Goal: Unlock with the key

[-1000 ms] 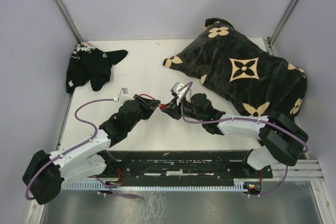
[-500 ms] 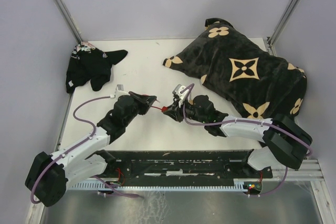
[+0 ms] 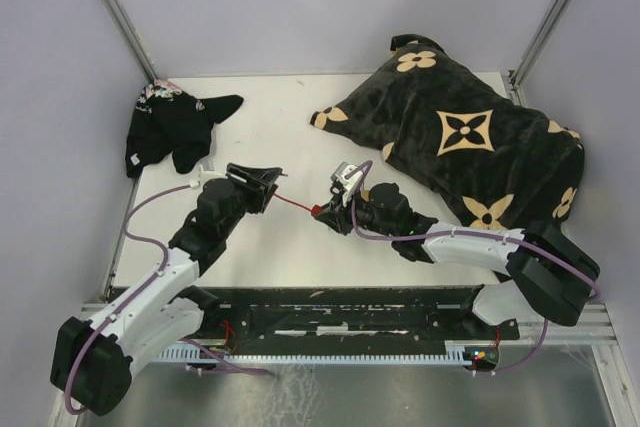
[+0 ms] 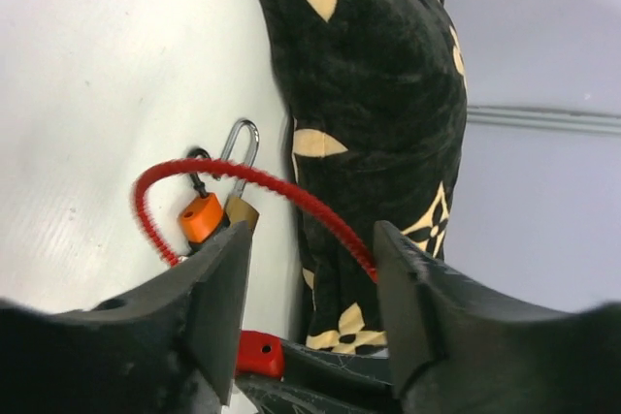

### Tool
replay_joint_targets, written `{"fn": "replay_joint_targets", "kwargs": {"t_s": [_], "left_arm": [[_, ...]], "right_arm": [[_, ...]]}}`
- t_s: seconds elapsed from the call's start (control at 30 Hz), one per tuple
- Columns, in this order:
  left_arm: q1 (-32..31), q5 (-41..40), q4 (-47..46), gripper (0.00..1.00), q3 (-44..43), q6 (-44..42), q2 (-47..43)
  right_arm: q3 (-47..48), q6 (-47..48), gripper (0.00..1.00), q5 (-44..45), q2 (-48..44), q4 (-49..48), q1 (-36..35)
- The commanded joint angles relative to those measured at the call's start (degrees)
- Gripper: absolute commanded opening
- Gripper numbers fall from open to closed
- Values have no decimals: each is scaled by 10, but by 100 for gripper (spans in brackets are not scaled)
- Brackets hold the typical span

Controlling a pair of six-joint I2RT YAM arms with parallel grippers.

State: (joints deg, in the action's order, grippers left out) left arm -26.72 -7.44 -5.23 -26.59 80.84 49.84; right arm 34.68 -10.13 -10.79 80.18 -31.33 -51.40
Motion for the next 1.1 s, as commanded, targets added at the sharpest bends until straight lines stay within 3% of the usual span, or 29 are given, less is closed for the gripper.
{"fn": "replay_joint_targets", "kwargs": {"t_s": [0.0,0.23,0.47,0.67,0.8,1.0,1.07], "left_arm": [[14,-11,76,67,-37,-61,-40],[19,-119,284,83,-163,-229,-89],[18,-260,446,91,-275,-412,-124],[18,-380,432,91,-273,-505,-176],[19,-375,387,93,-208,-505,-217],[20,-362,377,95,-201,-523,-218],[19,-351,377,96,-202,-523,-219]], "right_arm": [[11,-28,2,46,-11,-30,-2],[34,-108,2,90,16,28,9],[29,-197,2,114,34,60,21],[21,-250,2,144,49,108,29],[6,-294,2,189,40,162,39],[-17,-322,2,215,16,235,51],[-17,-324,8,212,14,250,52]]}}
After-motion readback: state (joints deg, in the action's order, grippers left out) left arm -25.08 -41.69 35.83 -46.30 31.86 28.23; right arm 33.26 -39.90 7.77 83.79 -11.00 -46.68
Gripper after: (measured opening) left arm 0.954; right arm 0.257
